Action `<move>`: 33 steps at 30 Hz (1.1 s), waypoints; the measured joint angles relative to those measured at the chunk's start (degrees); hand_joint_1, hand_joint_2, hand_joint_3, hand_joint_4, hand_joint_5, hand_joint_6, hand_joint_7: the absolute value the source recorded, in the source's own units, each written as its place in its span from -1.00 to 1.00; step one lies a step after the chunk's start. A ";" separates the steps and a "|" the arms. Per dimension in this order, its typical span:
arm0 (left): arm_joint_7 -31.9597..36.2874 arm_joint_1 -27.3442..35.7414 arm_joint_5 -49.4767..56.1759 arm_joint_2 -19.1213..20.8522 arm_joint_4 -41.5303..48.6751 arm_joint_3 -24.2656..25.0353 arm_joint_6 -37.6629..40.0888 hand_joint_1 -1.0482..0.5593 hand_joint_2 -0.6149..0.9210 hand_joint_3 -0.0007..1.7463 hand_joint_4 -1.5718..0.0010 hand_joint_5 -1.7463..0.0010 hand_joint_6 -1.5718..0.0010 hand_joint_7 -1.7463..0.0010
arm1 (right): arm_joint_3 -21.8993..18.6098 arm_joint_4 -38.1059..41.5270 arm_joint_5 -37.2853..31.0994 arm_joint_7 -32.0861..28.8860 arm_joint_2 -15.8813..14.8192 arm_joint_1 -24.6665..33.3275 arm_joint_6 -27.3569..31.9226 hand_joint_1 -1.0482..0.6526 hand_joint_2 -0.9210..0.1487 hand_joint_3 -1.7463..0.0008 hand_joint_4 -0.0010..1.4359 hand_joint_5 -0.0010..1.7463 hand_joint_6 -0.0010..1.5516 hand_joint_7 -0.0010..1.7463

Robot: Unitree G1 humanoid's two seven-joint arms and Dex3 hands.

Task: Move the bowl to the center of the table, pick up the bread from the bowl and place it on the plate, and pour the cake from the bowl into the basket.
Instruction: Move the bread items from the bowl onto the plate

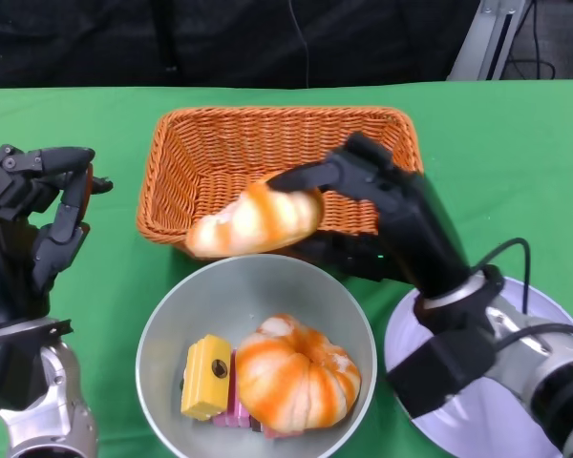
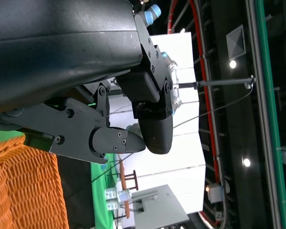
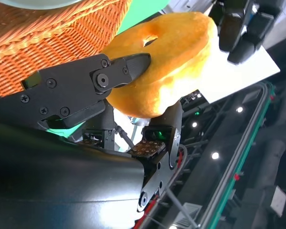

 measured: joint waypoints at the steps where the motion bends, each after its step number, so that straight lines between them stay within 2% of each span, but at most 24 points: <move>1: -0.02 0.00 -0.22 0.00 0.00 0.00 0.00 0.09 1.00 -0.71 -0.02 -0.39 -0.19 0.10 | -0.39 -0.51 0.50 1.12 -0.04 0.44 0.00 0.03 -1.00 0.82 -0.12 0.68 -0.15 0.28; 7: -0.51 -0.07 -0.67 0.53 0.15 -0.06 0.16 0.10 1.00 -0.68 -0.02 -0.38 -0.19 0.11 | -6.10 -11.00 8.18 10.08 -2.78 6.67 0.54 -0.01 -1.00 0.84 -0.08 0.68 -0.16 0.42; 14: -2.21 -0.02 -1.82 0.57 -0.68 -0.36 1.46 0.13 1.00 -0.68 -0.03 -0.39 -0.20 0.12 | -11.09 -19.99 16.06 19.65 -3.79 13.03 4.96 0.00 -1.00 0.84 -0.09 0.69 -0.19 0.49; 24: 0.15 0.08 0.79 0.59 -2.75 -0.24 3.04 0.12 1.00 -0.68 0.00 -0.44 -0.19 0.09 | -18.04 -25.03 23.59 27.43 -6.59 21.70 3.99 0.00 -1.00 0.82 -0.07 0.72 -0.19 0.49; 33: 1.72 0.08 1.52 0.76 -4.04 -0.31 4.50 0.12 1.00 -0.68 0.01 -0.51 -0.14 -0.01 | -20.85 -28.77 34.19 36.21 -7.45 28.94 2.58 0.11 -1.00 0.76 -0.16 0.84 -0.24 0.53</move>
